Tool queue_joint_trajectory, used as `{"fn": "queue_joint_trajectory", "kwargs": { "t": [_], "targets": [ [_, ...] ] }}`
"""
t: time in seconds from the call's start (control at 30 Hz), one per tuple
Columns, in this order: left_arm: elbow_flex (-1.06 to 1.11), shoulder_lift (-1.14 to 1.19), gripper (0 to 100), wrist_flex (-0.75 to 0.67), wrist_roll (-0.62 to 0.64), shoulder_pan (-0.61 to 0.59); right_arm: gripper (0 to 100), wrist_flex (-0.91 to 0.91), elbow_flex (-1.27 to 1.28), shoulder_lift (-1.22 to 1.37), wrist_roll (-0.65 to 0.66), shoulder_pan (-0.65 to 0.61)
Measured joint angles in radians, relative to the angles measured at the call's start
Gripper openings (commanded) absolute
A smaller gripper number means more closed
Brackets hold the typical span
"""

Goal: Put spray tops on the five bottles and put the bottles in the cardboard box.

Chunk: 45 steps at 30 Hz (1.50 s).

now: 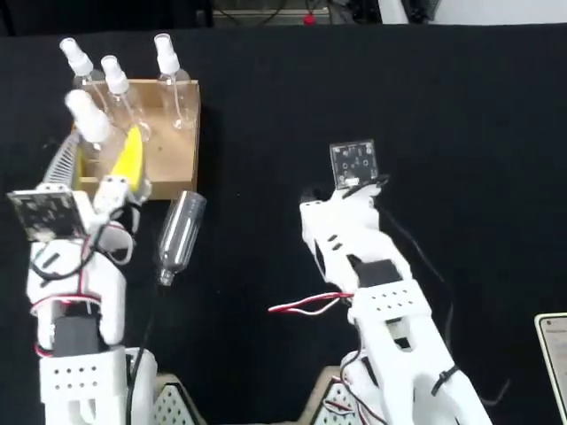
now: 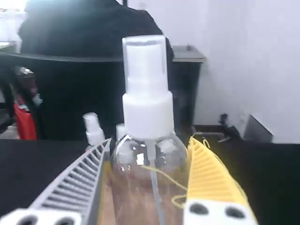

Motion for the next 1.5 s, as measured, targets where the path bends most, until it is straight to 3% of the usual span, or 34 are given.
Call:
{"fn": "queue_joint_trajectory", "kwargs": {
  "t": [0.17,0.37,0.67,1.0,1.5],
  "targets": [
    [-0.146,0.186,5,-0.02,0.0,-0.081,3.1,-0.003,0.009,0.0,0.0,0.0],
    [-0.221,0.496,5,-0.193,0.0,-0.144,3.1,-0.009,0.021,0.0,0.0,0.0],
    [-0.253,0.76,5,-0.333,0.0,-0.153,3.1,-0.011,0.021,0.0,0.0,0.0],
    [-0.279,0.997,5,-0.597,0.0,-0.155,3.1,-0.011,0.021,0.0,0.0,0.0],
    [-0.321,1.135,5,-0.615,0.0,-0.178,3.1,-0.011,0.021,0.0,0.0,0.0]
  ]
}}
